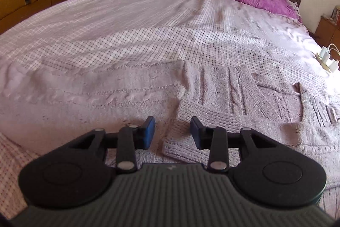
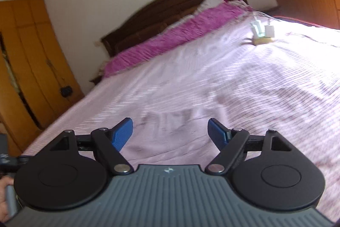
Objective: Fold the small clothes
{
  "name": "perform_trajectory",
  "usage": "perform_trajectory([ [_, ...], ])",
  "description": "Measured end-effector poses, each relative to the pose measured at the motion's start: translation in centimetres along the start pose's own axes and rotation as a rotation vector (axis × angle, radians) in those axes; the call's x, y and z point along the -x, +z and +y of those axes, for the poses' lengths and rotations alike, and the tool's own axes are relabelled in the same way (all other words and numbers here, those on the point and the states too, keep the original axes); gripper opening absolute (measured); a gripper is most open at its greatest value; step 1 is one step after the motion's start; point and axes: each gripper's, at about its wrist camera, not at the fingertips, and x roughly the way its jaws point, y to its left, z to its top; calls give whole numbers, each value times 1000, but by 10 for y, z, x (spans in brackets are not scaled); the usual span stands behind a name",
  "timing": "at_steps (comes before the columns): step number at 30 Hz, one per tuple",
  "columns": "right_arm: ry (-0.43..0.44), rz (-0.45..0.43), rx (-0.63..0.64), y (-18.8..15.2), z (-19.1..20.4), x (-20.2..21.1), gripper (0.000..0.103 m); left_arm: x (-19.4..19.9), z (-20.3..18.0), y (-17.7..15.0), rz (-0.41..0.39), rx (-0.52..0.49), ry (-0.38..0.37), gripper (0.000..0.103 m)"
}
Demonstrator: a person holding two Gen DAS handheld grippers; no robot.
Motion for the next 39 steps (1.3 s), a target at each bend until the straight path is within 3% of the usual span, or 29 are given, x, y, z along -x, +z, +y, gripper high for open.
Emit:
perform_trajectory([
  [6,-17,79,-39,7,-38,-54,83,-3,5,-1,-2,42,-55,40],
  [9,19,136,-68,-1,-49,-73,83,-2,-2,-3,-4,-2,-98,40],
  [14,73,126,-89,-5,-53,-84,81,-7,-18,-8,-26,-107,-59,38],
  [15,73,128,-91,-5,-54,-87,78,-7,-19,-8,-34,-112,-64,23],
  [16,74,134,-85,-6,-52,-90,63,-6,-21,-8,-38,-112,-78,14],
  [17,71,142,-78,-6,-51,-92,33,-4,-22,-8,-48,-109,-84,13],
  [19,68,113,-57,-6,-46,-90,11,10,-26,-8,-117,-137,-75,13],
  [21,59,24,-31,-5,-41,-75,11,24,-30,-7,-188,-167,-38,13],
  [23,14,-19,7,-4,-36,-69,10,26,-28,-6,-196,-162,-4,13],
  [28,-61,72,6,-7,-37,-84,11,-6,-25,-16,-78,-171,38,15],
  [33,-57,116,-75,-10,-54,-91,13,-10,-25,-20,-85,-178,45,16],
  [35,-43,116,-87,-10,-56,-91,18,-7,-22,-19,-83,-168,34,18],
  [39,-56,93,-89,-7,-54,-76,37,8,-16,-19,-79,-132,33,33],
])
